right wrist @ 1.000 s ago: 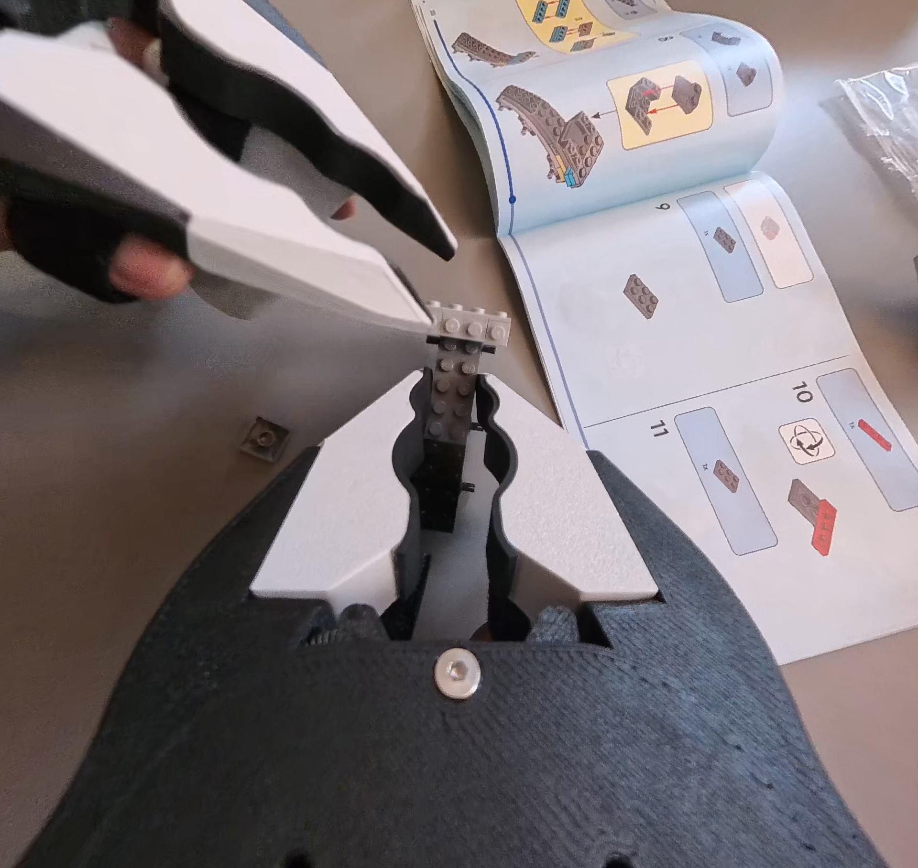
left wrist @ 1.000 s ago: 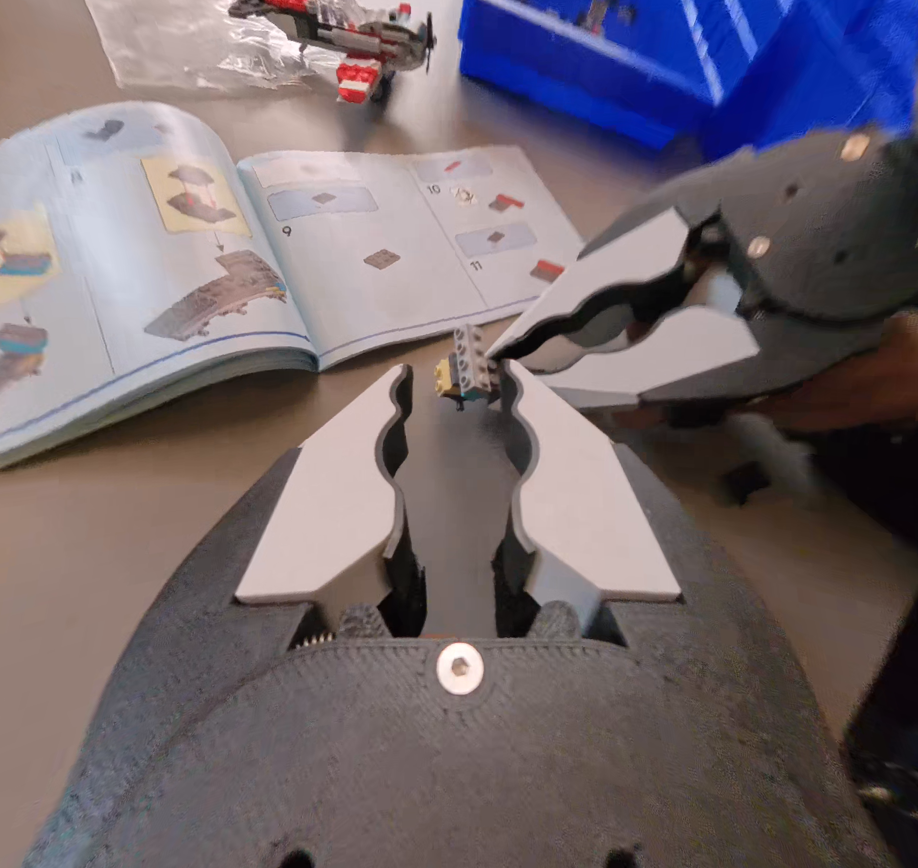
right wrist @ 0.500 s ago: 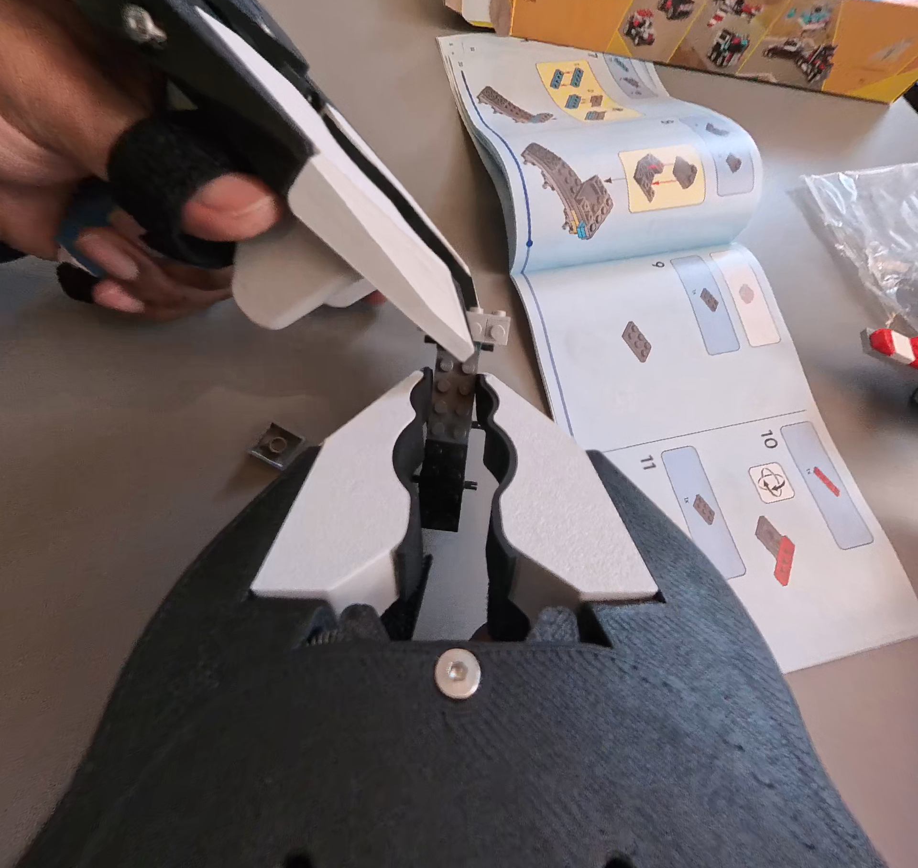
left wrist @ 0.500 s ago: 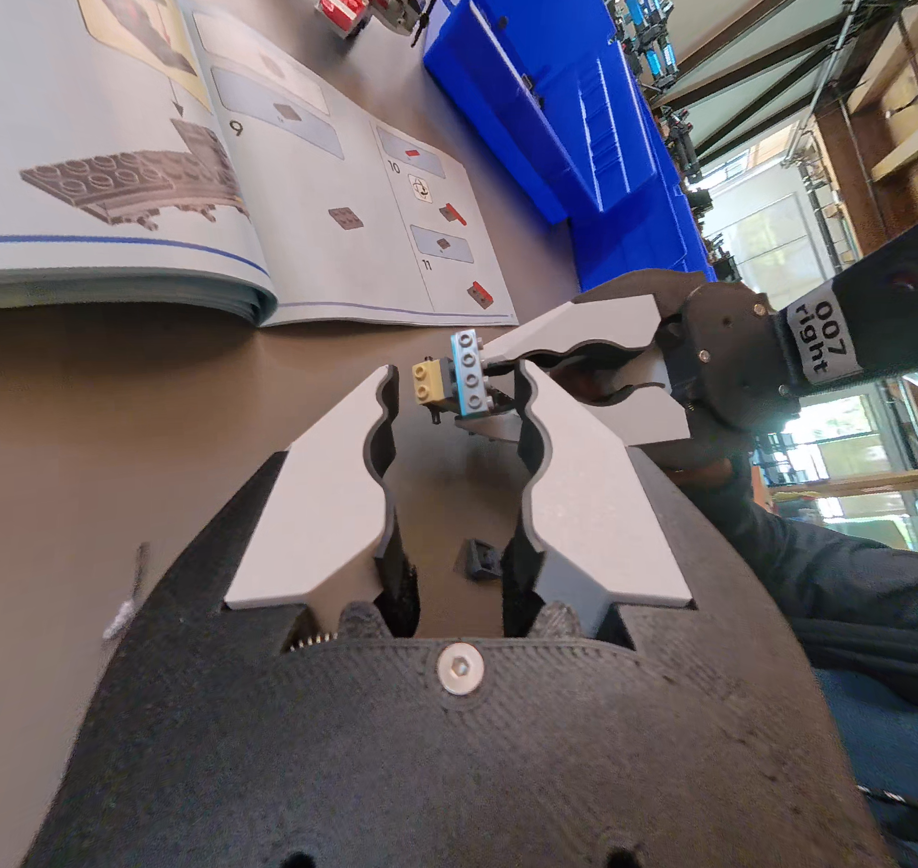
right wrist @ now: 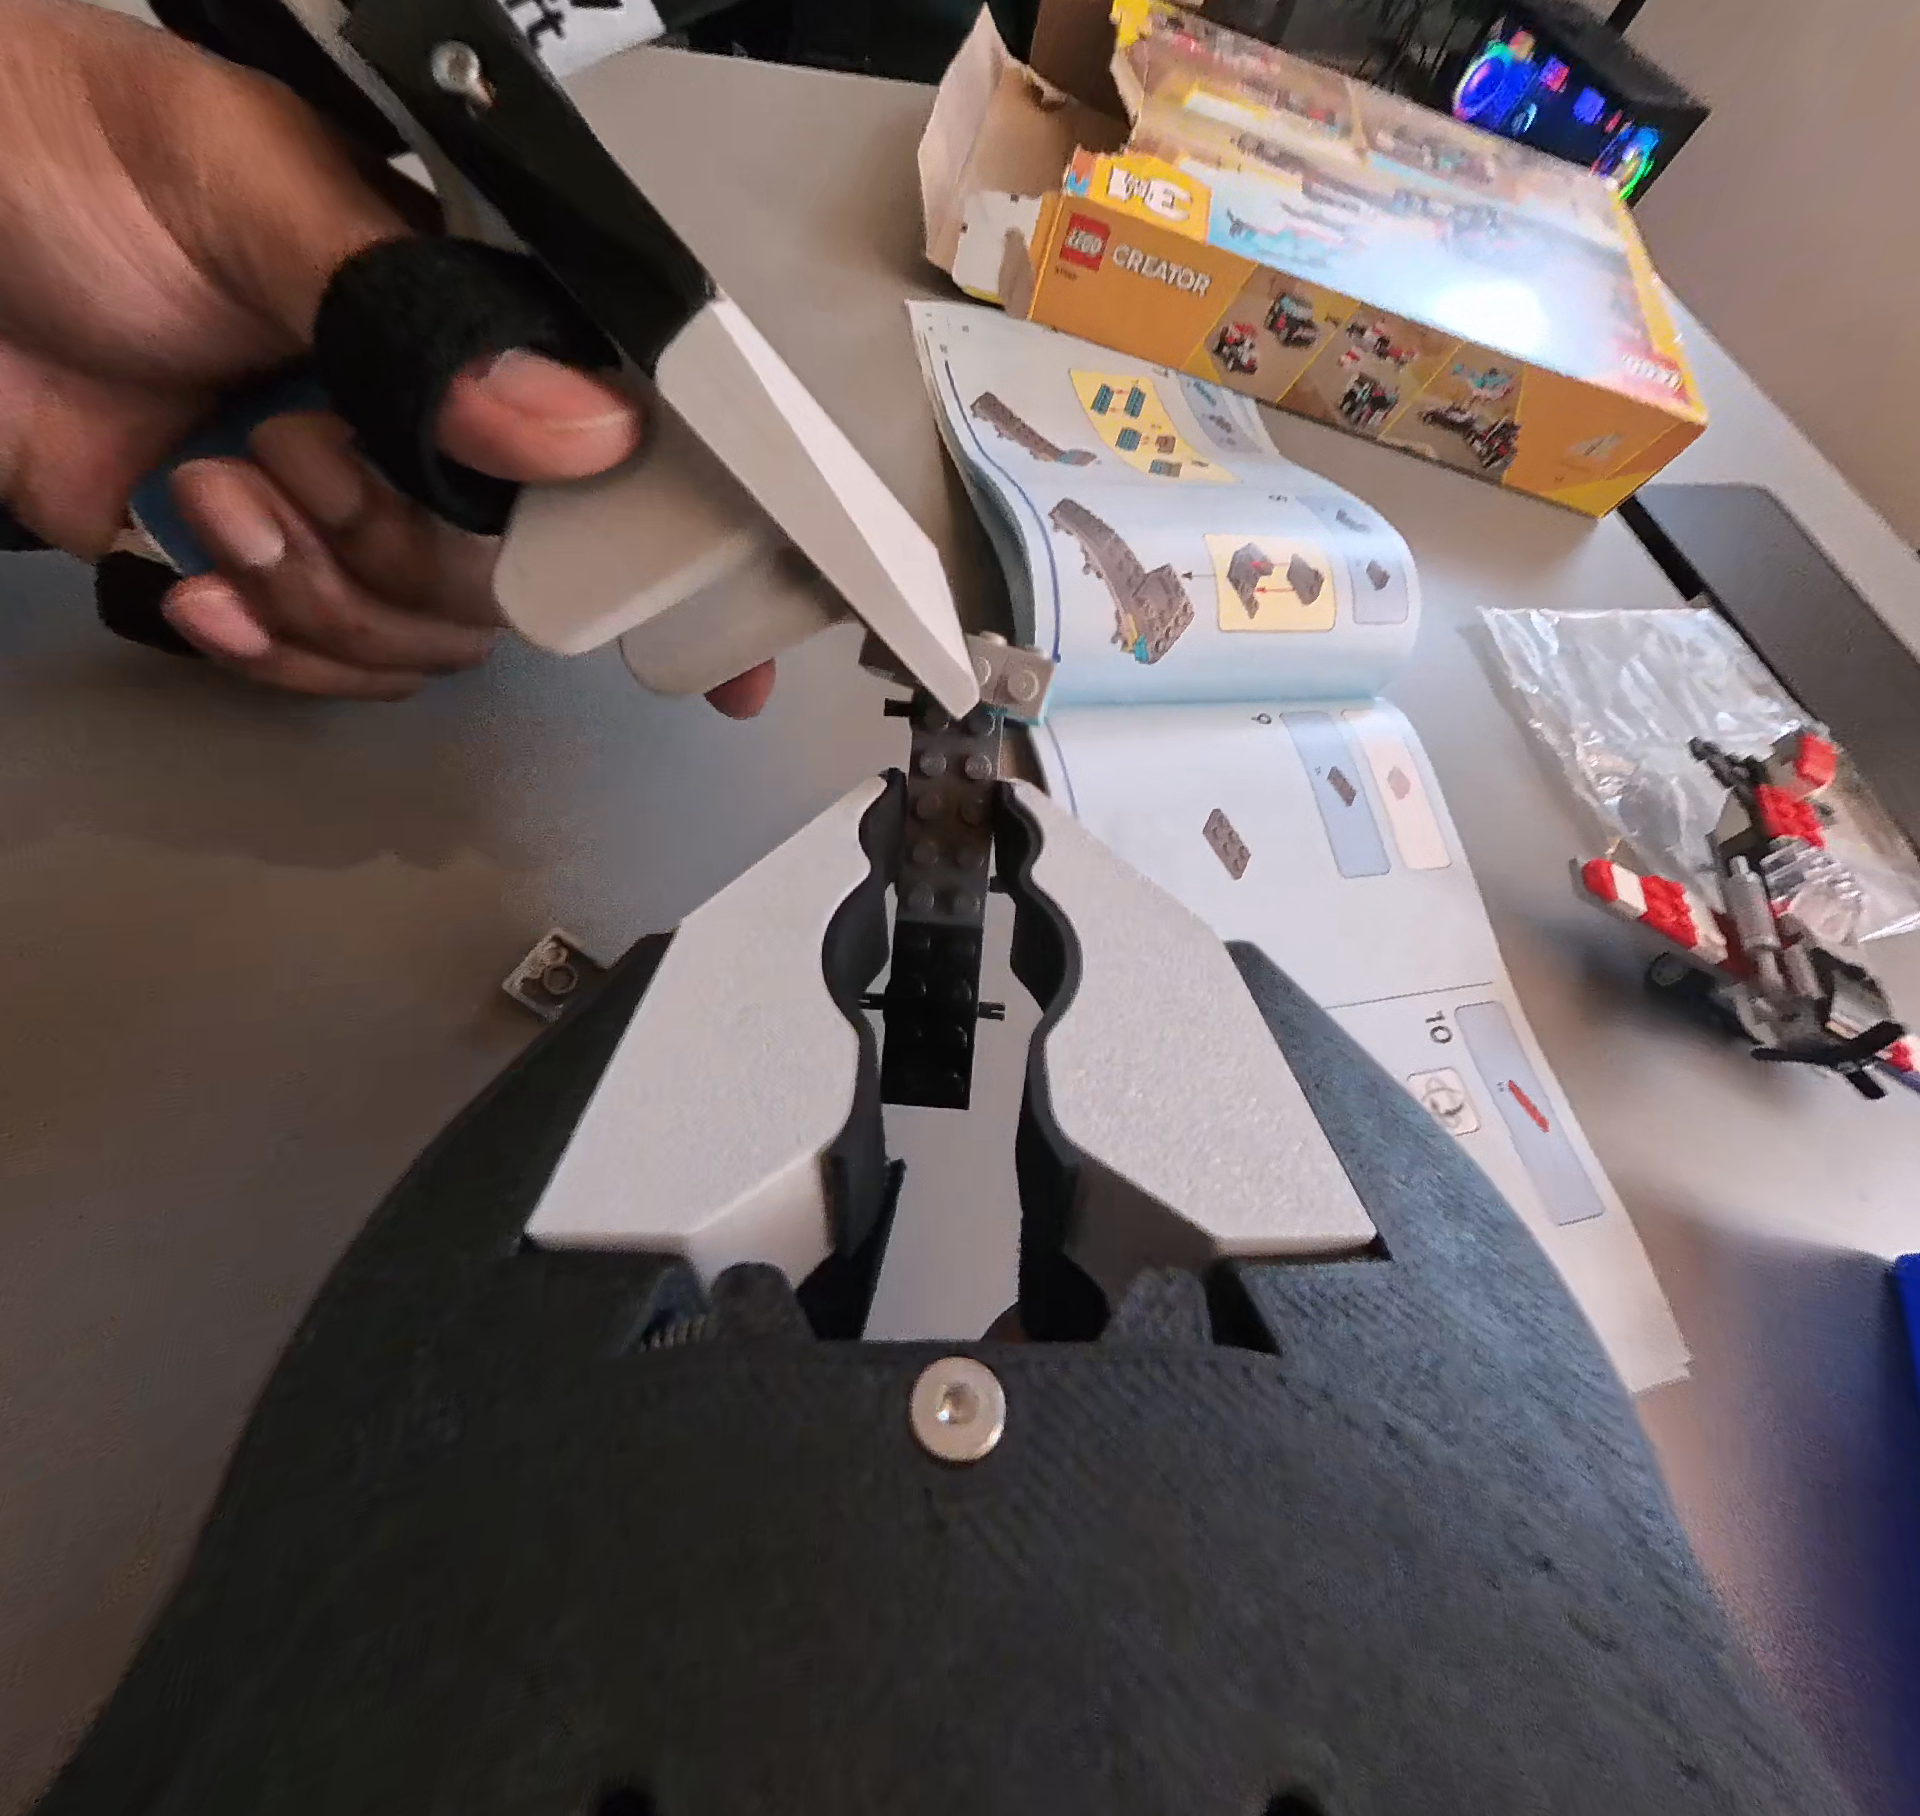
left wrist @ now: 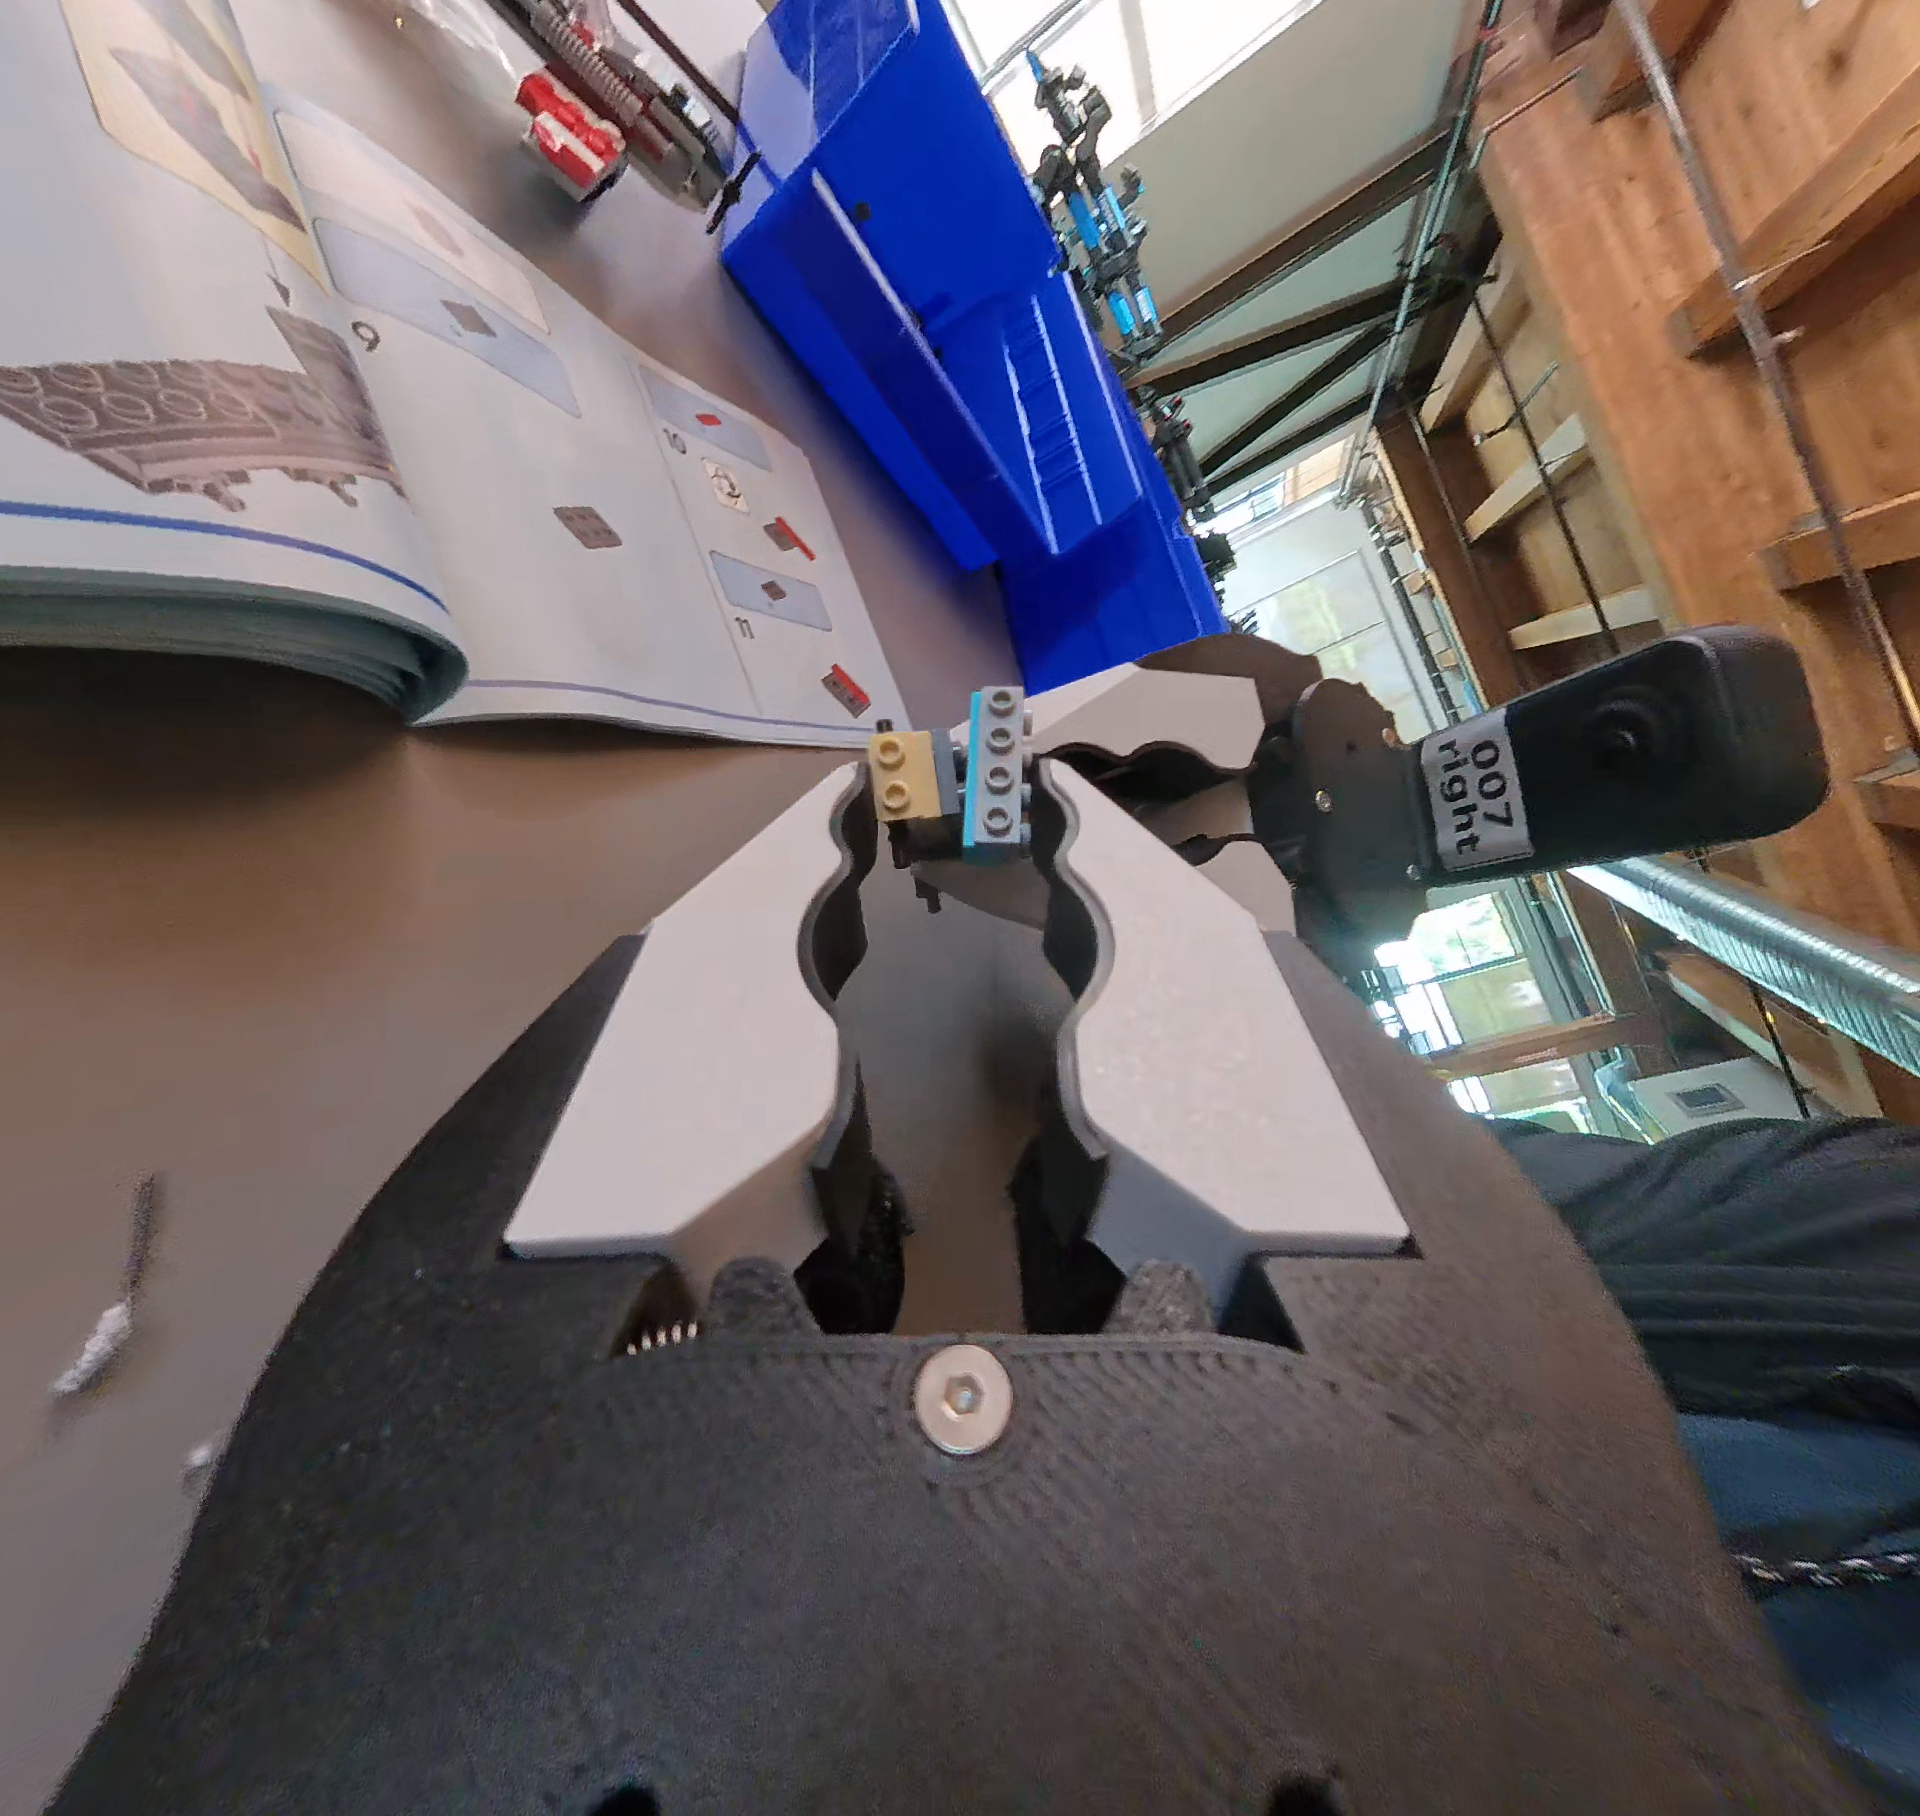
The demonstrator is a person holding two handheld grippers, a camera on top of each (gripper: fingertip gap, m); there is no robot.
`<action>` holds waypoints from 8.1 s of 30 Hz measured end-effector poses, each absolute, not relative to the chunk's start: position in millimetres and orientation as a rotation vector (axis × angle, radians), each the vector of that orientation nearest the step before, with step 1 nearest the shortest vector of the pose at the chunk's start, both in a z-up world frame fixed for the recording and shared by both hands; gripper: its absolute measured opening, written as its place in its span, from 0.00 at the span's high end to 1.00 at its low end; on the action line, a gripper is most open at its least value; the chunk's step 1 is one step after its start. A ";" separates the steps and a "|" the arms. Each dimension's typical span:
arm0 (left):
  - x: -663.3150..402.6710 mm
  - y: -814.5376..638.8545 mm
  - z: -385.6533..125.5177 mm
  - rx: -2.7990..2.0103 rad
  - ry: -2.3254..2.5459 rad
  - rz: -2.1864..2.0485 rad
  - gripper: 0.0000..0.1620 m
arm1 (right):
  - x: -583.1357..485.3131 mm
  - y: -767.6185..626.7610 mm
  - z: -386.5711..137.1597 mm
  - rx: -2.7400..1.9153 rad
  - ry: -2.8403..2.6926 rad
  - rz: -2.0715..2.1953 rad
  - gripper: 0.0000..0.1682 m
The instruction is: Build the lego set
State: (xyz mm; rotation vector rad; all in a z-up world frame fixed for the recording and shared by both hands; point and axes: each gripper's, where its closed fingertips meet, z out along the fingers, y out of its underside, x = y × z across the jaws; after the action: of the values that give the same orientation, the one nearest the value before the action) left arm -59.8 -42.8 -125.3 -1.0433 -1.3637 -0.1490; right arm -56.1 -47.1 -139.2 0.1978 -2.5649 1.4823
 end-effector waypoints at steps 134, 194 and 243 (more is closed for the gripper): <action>13.6 9.7 -45.6 -1.515 -0.412 0.516 0.82 | 17.4 -9.4 -66.6 0.817 -2.433 2.259 0.91; 15.7 8.9 -46.4 -1.583 -0.394 0.549 0.82 | 20.5 -10.8 -63.7 0.758 -2.540 2.272 0.91; -5.8 4.9 -36.0 -1.425 -0.528 0.591 0.76 | -1.6 -22.9 -51.1 0.558 -2.349 2.262 0.89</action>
State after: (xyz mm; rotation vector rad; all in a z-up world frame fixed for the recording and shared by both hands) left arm -5.8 4.9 -36.0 -1.4255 -0.5279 0.5910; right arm -1.6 -22.9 -51.1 0.5576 -2.3486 2.2619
